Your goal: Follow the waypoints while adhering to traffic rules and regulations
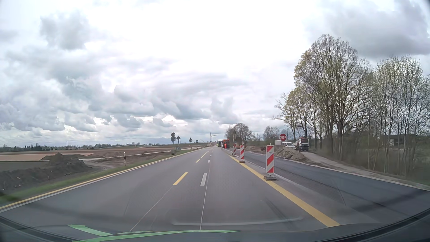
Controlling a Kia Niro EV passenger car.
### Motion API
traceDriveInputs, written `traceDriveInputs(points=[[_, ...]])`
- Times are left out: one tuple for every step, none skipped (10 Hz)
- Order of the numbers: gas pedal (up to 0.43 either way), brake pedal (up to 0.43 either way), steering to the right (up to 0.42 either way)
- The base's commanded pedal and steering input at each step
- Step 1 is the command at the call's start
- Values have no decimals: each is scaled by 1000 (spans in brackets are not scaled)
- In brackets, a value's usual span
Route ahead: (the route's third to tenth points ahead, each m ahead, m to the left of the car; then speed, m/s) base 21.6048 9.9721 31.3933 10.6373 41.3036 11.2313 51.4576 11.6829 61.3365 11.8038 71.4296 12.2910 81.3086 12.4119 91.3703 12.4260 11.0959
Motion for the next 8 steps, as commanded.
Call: traceDriveInputs(points=[[79,0,-3],[79,0,-3],[79,0,-2],[79,0,-1],[79,0,-1],[79,0,0],[79,0,0],[79,0,0]])
